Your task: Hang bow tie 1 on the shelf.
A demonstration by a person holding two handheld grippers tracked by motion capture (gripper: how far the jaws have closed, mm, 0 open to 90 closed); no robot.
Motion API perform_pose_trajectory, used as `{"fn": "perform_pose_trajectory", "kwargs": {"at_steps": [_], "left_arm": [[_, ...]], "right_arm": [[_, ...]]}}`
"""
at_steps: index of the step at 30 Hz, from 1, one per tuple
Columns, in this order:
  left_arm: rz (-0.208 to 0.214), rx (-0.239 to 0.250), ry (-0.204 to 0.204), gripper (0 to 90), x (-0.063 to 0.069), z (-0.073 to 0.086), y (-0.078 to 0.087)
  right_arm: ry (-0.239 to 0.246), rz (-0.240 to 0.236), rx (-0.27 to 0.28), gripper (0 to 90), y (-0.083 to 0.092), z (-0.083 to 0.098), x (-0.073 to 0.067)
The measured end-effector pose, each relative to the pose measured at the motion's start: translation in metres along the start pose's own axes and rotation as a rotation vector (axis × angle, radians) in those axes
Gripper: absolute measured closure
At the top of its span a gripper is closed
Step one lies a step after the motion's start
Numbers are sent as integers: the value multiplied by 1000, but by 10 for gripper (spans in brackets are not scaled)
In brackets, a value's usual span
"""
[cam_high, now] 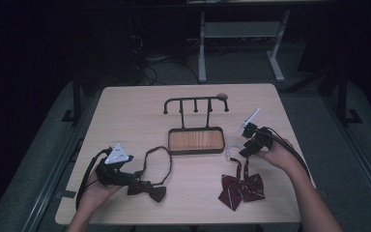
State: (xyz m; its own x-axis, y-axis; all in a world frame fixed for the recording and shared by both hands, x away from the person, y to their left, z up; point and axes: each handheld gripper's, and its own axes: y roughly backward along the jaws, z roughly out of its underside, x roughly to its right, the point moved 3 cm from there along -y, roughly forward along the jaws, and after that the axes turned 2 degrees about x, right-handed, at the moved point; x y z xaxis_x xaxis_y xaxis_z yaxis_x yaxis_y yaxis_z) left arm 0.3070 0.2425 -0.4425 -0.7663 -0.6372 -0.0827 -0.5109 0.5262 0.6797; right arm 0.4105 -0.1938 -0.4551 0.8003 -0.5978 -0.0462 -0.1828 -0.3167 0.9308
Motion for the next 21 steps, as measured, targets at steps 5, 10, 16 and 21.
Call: {"fn": "perform_pose_trajectory", "kwargs": {"at_steps": [5, 10, 16, 21], "left_arm": [[2, -6, 2, 320, 0, 0, 0], [3, -6, -1, 320, 0, 0, -1], [1, -4, 1, 320, 0, 0, -1], [16, 3, 1, 320, 2, -2, 0]], "right_arm": [[-21, -4, -18, 585, -4, 1, 4], [-36, 2, -35, 619, -7, 1, 6], [-17, 32, -61, 643, -10, -2, 3], [-7, 44, -89, 700, -13, -3, 1]]}}
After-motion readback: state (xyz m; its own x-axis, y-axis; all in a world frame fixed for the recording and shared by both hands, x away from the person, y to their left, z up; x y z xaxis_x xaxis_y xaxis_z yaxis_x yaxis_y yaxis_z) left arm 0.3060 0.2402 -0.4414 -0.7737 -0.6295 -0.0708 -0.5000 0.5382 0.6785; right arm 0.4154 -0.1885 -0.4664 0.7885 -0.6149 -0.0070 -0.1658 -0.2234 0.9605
